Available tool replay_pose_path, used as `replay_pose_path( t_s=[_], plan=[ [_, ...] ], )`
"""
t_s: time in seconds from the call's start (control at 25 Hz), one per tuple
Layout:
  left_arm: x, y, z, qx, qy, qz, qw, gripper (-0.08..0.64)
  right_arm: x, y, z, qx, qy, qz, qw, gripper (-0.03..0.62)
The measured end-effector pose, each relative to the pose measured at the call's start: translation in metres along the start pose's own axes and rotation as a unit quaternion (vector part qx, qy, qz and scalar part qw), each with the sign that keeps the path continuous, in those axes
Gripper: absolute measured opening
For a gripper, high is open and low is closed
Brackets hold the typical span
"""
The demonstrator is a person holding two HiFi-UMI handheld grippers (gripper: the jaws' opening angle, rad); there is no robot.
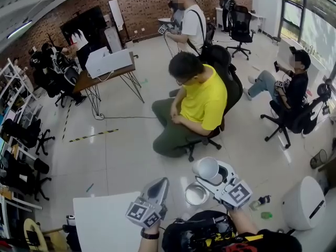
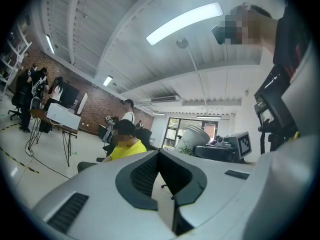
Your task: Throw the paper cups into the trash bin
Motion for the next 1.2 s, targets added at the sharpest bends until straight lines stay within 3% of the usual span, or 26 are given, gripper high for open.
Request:
replay_pose_path(
  t_s=[0.24,0.48,0.76,0.92,1.0,1.12,1.2],
  plan=[
    [0.008,0.002,-0.002,-0.003,-0.005,0.000,1.0000,0.001,0.002,-0.008,-0.010,-0.012,0.016,-0.003,1.000,0.308],
    [0.006,0.002,-0.015,-0.035,-0.023,0.020,0.9989,0.001,0.008,-0.005,-0.029,-0.034,0.069,0.008,0.997,0.308],
    [0.001,0.004,-0.040,-0.066,-0.054,0.038,0.9956,0.001,0.008,0.012,-0.082,-0.084,0.125,0.033,0.988,0.308],
    [-0.009,0.009,-0.070,-0.093,-0.053,0.046,0.9932,0.001,0.006,0.020,-0.129,-0.117,0.144,0.042,0.982,0.308],
    [-0.019,0.015,-0.093,-0.108,-0.027,0.058,0.9920,0.001,0.006,0.025,-0.161,-0.138,0.151,0.047,0.978,0.308],
    [-0.033,0.031,-0.137,-0.132,0.005,0.062,0.9893,0.001,0.008,0.028,-0.220,-0.162,0.174,0.045,0.970,0.308],
    [-0.044,0.038,-0.174,-0.149,0.000,0.055,0.9873,0.001,0.007,0.027,-0.267,-0.180,0.199,0.035,0.963,0.308]
  ],
)
Point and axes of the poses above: the fingertips, and each gripper's own axes: y forward along the fingers, x to its right, z out of its top, the point moved 1 cm from there along -y, backward along the fingers, and after that the axes turned 5 degrees about -z, right-handed, at the moved point
